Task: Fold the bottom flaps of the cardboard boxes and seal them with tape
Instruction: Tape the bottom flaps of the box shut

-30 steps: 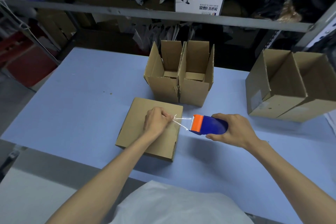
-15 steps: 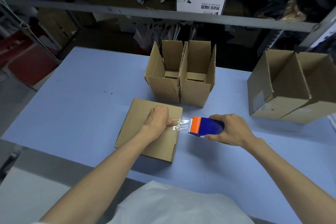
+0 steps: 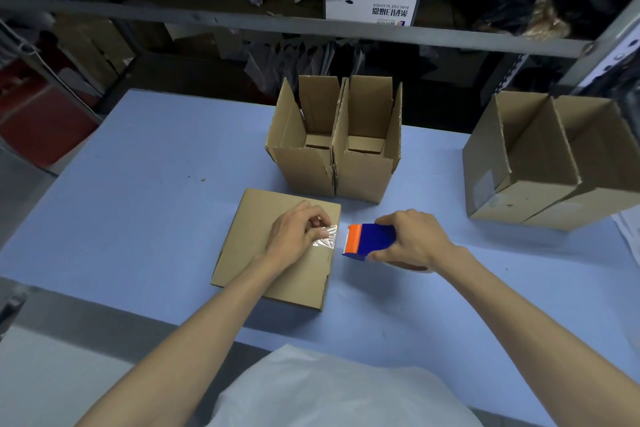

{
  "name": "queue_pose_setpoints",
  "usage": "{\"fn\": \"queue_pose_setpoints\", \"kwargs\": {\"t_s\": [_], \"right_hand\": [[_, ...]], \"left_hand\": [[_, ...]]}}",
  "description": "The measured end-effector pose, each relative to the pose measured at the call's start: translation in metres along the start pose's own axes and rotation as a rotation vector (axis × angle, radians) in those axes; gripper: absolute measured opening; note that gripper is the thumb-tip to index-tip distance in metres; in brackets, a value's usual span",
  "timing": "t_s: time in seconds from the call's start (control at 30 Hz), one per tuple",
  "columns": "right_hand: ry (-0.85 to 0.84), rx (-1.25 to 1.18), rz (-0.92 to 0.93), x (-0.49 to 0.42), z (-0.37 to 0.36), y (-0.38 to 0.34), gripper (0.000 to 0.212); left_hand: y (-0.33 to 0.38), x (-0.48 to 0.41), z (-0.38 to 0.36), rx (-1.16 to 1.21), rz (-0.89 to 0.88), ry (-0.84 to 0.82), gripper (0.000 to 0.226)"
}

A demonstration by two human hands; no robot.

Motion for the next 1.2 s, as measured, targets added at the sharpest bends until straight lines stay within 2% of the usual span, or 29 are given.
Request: {"fn": "queue_pose_setpoints", "kwargs": {"t_s": [0.07, 0.13, 0.17, 0.23, 0.37, 0.47, 0.53, 0.57, 0.6, 0.67, 0.73, 0.8, 0.87, 0.97, 1.2], "right_hand": [[-0.021, 0.057, 0.004, -0.011, -0.003, -0.015, 0.058], [-0.071, 0.251, 0.03, -0.017, -0.008, -0.025, 0.034], [-0.084, 0.303, 0.013, -0.016, -0.007, -0.024, 0.029], [-0.048, 0.268, -0.05, -0.006, -0.003, -0.01, 0.033], [0.181, 0.022, -0.092, 0.014, 0.017, 0.009, 0.049], [0.201, -0.114, -0.084, 0.025, 0.024, 0.01, 0.062], [0.252, -0.229, -0.087, 0.034, 0.027, 0.011, 0.066], [0.288, -0.293, -0.07, 0.039, 0.028, 0.01, 0.067], [0.323, -0.348, -0.039, 0.044, 0.029, 0.008, 0.067], [0.377, -0.434, 0.031, 0.052, 0.031, 0.001, 0.067], [0.4, -0.497, 0.064, 0.055, 0.037, -0.005, 0.069], [0.412, -0.547, 0.079, 0.057, 0.041, -0.01, 0.07], [0.412, -0.596, 0.089, 0.058, 0.044, -0.014, 0.07], [0.393, -0.616, 0.116, 0.058, 0.045, -0.021, 0.071], [0.392, -0.587, 0.168, 0.056, 0.045, -0.03, 0.07]], "left_hand": [[-0.001, -0.001, -0.001, -0.008, 0.014, 0.0, 0.013], [-0.003, 0.001, -0.001, -0.015, 0.024, 0.025, 0.014], [-0.004, 0.002, -0.001, -0.02, 0.026, 0.037, 0.015], [0.0, 0.002, -0.002, -0.098, -0.045, 0.006, 0.018], [0.01, 0.001, -0.008, -0.193, -0.11, -0.177, 0.019], [0.008, -0.003, -0.012, -0.425, -0.233, -0.243, 0.013], [0.011, -0.006, -0.014, -0.51, -0.262, -0.235, 0.028], [0.015, -0.006, -0.013, -0.424, -0.203, -0.202, 0.035], [0.022, -0.006, -0.011, -0.236, -0.082, -0.15, 0.035], [0.035, -0.005, -0.005, 0.305, 0.183, -0.087, 0.026], [0.045, -0.003, -0.002, 0.771, 0.376, -0.208, 0.026], [0.049, 0.0, 0.001, 0.995, 0.431, -0.3, 0.03], [0.051, 0.003, 0.006, 1.054, 0.428, -0.337, 0.027], [0.051, 0.002, 0.01, 0.929, 0.401, -0.325, 0.029], [0.051, 0.002, 0.028, 0.661, 0.369, -0.22, 0.017]]}}
Point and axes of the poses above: each hand's wrist, its own x-axis away from the middle knuckle, its own z-axis out of the back of the hand, y = z × x, the point moved 1 cm from there along -x, towards the middle knuckle, and after that the axes turned 7 degrees about -x, right-handed, at the moved point
